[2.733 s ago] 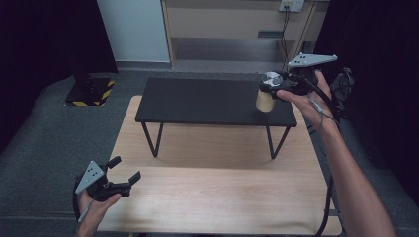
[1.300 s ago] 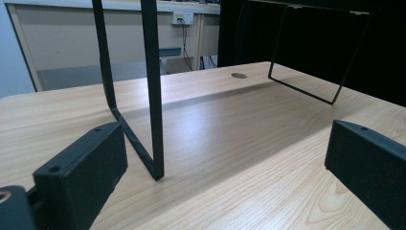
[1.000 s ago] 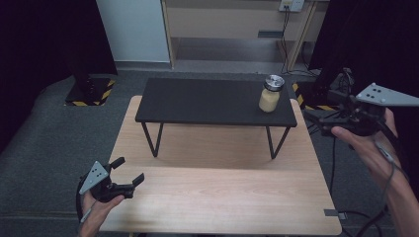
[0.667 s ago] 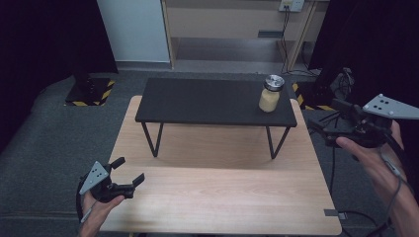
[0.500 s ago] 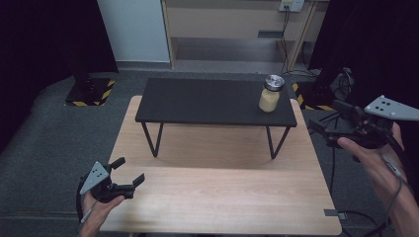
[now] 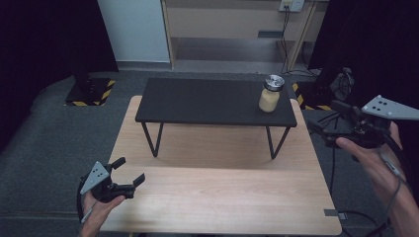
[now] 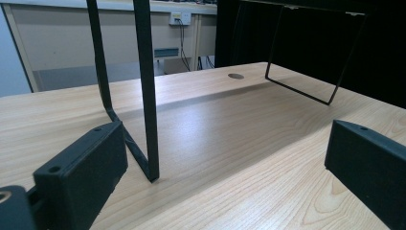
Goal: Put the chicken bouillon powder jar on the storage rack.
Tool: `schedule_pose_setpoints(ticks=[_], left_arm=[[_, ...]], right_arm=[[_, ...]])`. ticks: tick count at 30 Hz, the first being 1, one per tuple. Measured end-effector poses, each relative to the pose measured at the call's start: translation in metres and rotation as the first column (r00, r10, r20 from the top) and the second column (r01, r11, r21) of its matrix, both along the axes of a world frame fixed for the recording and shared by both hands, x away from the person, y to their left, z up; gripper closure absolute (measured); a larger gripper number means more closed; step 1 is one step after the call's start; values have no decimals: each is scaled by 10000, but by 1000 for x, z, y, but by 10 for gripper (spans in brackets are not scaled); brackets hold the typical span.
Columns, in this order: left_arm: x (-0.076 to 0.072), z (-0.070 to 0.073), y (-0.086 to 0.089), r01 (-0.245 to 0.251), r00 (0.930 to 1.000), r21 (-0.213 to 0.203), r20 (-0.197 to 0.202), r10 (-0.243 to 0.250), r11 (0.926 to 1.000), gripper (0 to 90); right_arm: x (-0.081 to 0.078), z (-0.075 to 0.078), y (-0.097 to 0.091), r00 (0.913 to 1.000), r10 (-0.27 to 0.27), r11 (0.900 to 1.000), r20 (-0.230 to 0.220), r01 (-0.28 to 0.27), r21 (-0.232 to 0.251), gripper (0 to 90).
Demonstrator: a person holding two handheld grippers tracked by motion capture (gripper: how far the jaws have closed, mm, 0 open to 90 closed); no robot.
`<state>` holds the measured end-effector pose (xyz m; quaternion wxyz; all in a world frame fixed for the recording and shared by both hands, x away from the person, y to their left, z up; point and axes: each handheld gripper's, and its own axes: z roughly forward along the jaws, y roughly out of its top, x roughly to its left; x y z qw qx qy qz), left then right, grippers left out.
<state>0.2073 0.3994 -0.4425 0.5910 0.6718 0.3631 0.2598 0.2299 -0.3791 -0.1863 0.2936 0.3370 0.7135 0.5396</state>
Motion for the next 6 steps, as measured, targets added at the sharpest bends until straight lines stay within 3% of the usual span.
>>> schedule_pose_setpoints(ticks=[6], left_arm=[[0, 0, 0, -6, 10000, -1, 19, 6, 10000, 0]], right_arm=[[1, 3, 2, 10000, 37, 10000, 58, -37, -18, 83]])
